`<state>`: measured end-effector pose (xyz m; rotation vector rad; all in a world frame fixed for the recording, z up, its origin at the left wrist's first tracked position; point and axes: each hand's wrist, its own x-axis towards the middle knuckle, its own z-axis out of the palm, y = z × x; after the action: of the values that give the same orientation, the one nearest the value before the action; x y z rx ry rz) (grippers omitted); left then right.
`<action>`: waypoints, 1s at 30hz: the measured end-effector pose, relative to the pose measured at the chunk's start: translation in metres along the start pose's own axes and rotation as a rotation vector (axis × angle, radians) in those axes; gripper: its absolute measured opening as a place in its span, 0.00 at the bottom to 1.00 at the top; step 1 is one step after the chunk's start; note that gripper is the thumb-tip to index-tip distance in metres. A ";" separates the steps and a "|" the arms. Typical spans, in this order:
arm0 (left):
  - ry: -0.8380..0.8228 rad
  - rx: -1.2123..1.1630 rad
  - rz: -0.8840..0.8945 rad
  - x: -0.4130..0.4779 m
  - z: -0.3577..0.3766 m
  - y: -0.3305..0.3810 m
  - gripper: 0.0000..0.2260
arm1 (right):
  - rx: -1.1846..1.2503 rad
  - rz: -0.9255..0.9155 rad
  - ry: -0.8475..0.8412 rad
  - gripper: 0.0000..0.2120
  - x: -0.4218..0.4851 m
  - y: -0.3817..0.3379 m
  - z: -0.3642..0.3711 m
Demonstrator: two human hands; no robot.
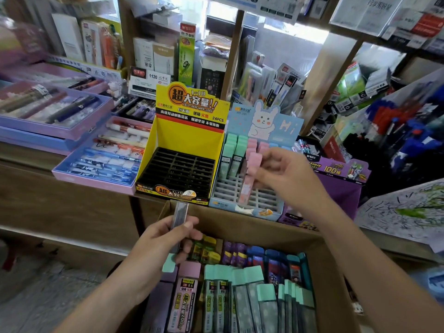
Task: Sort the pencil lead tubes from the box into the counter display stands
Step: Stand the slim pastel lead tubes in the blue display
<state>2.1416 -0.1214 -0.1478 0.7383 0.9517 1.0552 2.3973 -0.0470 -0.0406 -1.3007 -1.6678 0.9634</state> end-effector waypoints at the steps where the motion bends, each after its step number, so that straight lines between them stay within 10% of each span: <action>1: -0.002 0.005 -0.002 0.000 -0.001 -0.001 0.15 | -0.043 -0.022 0.035 0.04 0.006 -0.001 -0.004; 30: -0.064 0.036 -0.014 0.004 -0.008 -0.006 0.11 | -0.611 -0.266 0.164 0.04 0.050 0.003 -0.010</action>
<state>2.1373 -0.1189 -0.1574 0.7892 0.9216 0.9990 2.3998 0.0031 -0.0325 -1.4367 -2.0179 0.1780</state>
